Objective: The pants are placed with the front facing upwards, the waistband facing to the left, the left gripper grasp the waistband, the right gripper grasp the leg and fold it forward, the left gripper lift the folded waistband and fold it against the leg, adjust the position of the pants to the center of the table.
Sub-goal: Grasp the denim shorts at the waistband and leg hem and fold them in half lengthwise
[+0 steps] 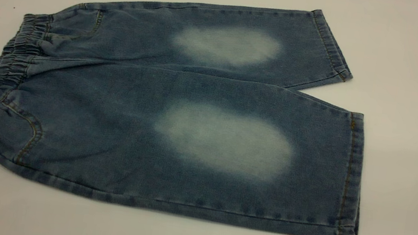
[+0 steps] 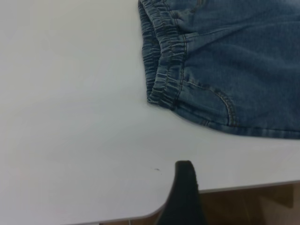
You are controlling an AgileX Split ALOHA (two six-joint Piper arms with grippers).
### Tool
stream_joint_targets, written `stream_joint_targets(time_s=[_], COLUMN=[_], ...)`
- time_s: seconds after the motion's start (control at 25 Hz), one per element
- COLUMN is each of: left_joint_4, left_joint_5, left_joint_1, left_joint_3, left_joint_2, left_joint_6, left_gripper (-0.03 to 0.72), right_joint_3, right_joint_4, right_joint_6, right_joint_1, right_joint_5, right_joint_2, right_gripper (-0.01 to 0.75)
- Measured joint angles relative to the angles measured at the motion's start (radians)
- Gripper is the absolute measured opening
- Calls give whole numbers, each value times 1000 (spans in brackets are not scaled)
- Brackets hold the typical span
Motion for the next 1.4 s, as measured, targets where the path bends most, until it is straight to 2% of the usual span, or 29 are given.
stream_joint_targets(time_s=[0.52,0.76,0.92,1.16,1.4], left_joint_4=[0,-55,-41,118,136], left_joint_5=[0,-28,-105,-219,-360], left_joint_1=[0,0,0,0,0], left_joint_3=[-4,-62,-102,-150,-153], left_joint_2=[0,152,358,652,938], left_joint_6=[1,-63,-155,-407,-452], left_gripper=[554,554,554,554,552], right_joint_3=[0,-32,-44,-44,-46], right_joint_4=[17,100,197,397,640], right_joint_6=[40,12,-97,-311,-598], right_joint_1=[0,0,0,0,0], right_joint_5=[-1,-22,-100,-247,-369], right_joint_2=[18,233,440,746,1033], right_gripper=[403,406,435,490,497])
